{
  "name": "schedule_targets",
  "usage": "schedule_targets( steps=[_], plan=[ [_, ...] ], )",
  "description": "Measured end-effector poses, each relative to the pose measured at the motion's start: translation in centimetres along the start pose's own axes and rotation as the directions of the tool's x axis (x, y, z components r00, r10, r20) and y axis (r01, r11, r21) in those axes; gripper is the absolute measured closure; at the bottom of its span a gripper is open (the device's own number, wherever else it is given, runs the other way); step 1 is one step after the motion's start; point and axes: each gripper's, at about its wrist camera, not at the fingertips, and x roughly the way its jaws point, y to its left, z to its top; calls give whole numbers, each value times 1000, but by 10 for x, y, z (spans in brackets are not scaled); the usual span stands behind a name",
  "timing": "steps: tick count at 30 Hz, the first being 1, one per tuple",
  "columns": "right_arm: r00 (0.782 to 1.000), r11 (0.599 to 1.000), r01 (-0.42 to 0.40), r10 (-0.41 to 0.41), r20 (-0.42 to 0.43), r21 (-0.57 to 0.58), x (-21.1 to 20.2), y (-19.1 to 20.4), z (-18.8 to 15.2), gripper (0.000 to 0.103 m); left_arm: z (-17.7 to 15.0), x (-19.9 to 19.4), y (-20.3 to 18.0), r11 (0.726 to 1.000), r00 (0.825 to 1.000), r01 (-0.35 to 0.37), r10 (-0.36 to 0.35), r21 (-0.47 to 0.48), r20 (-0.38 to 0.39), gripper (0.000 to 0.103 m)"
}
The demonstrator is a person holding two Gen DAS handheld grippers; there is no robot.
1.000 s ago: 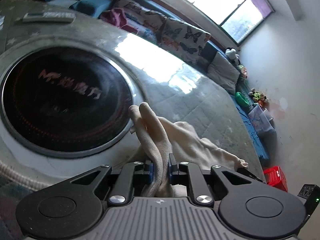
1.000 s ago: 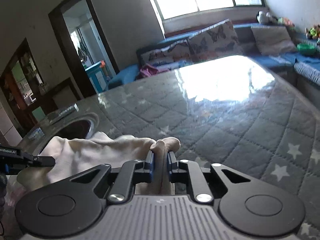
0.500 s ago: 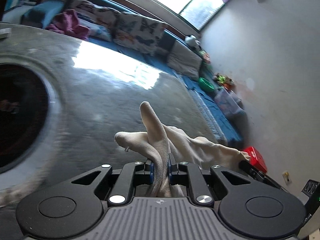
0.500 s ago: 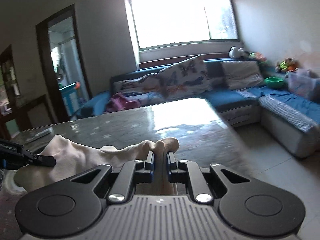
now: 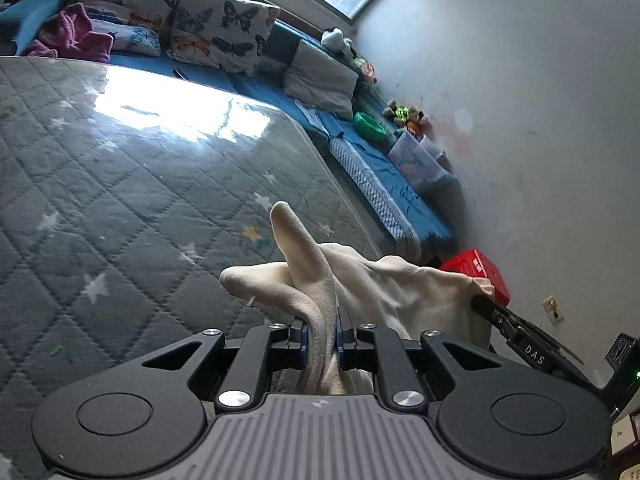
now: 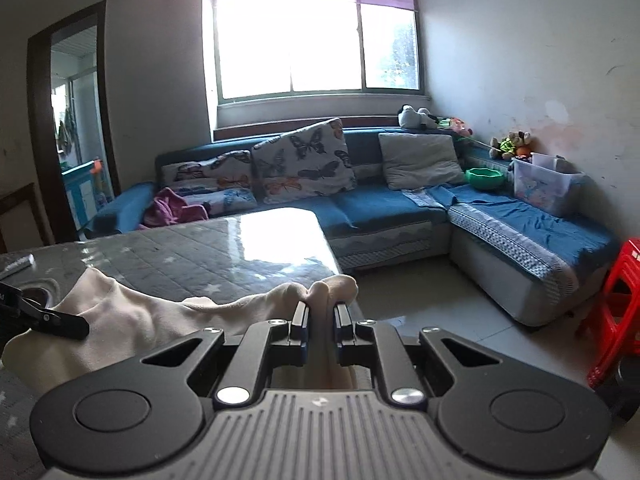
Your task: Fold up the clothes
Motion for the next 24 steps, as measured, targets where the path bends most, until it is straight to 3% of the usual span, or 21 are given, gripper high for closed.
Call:
schedule_targets(
  steps=[10, 18, 20, 24],
  plan=[
    [995, 998, 64, -62, -82, 17, 35, -17, -25, 90, -15, 26, 12, 996, 994, -83, 84, 17, -75, 88],
    [995, 999, -25, 27, -101, 19, 45, -12, -30, 88, -16, 21, 16, 990, 988, -140, 140, 18, -64, 78],
    [992, 999, -53, 54, -118, 13, 52, -7, -31, 88, -13, 20, 16, 987, 986, -157, 158, 14, -60, 71],
    [986, 998, -70, 70, -149, 2, 67, -1, -36, 88, -6, 16, 17, 981, 981, -192, 193, 27, -28, 70]
  ],
)
